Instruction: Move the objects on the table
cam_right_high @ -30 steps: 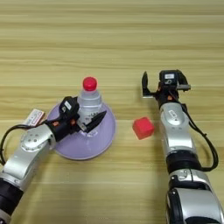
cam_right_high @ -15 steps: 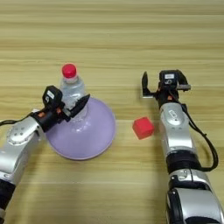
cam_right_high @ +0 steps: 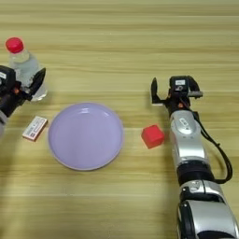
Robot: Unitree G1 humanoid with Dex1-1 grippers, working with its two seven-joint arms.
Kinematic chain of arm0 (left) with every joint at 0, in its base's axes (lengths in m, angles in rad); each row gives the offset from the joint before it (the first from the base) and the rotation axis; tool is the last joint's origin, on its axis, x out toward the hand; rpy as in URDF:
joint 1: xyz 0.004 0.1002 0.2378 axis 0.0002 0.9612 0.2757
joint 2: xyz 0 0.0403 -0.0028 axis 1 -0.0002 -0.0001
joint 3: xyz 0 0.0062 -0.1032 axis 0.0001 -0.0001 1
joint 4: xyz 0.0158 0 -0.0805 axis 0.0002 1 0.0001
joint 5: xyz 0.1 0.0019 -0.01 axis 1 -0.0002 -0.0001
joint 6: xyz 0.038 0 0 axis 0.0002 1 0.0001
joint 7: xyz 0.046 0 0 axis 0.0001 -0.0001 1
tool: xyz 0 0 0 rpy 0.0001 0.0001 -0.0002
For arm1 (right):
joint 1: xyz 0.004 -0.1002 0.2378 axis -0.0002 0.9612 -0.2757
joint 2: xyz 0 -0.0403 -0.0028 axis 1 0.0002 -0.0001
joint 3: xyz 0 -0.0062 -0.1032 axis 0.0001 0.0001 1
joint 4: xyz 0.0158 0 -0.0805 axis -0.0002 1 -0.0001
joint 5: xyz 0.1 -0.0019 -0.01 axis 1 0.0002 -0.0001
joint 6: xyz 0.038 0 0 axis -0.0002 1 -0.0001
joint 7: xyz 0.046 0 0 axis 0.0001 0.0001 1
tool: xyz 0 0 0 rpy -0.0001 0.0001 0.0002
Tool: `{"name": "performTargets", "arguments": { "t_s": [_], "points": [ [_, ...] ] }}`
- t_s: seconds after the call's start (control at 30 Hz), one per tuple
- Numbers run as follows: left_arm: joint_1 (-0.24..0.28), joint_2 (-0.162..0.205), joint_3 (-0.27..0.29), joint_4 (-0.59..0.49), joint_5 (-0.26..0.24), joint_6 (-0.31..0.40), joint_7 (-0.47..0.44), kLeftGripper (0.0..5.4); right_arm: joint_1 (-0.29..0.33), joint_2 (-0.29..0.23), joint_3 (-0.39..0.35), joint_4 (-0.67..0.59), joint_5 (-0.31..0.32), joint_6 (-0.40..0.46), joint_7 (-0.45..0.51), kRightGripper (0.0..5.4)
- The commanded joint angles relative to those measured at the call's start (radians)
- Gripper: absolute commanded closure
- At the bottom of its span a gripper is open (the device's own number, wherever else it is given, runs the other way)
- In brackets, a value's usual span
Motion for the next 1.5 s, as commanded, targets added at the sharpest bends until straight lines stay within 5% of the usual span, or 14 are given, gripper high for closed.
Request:
{"name": "performTargets", "arguments": {
  "t_s": [0.03, 0.57, 1.23, 1.5],
  "points": [
    [-0.026, 0.017, 0.014, 0.101, 0.02, -0.045, 0.017, 2.29, -0.022, 0.003, 0.002, 0.004, -0.004, -0.008, -0.007, 0.0],
    [-0.062, 0.03, 0.007, 0.37, 0.095, -0.186, 0.08, 2.31, -0.023, 0.001, 0.003, 0.009, -0.004, -0.013, -0.006, 0.0],
    [-0.075, 0.011, 0.008, 0.362, 0.079, -0.216, 0.098, 0.22, -0.022, -0.003, 0.004, 0.015, -0.006, -0.016, -0.003, 0.0],
    [-0.084, -0.003, 0.022, 0.326, 0.055, -0.244, 0.087, 0.02, -0.023, -0.003, 0.005, 0.016, -0.008, -0.016, -0.003, 0.0]
  ]
}}
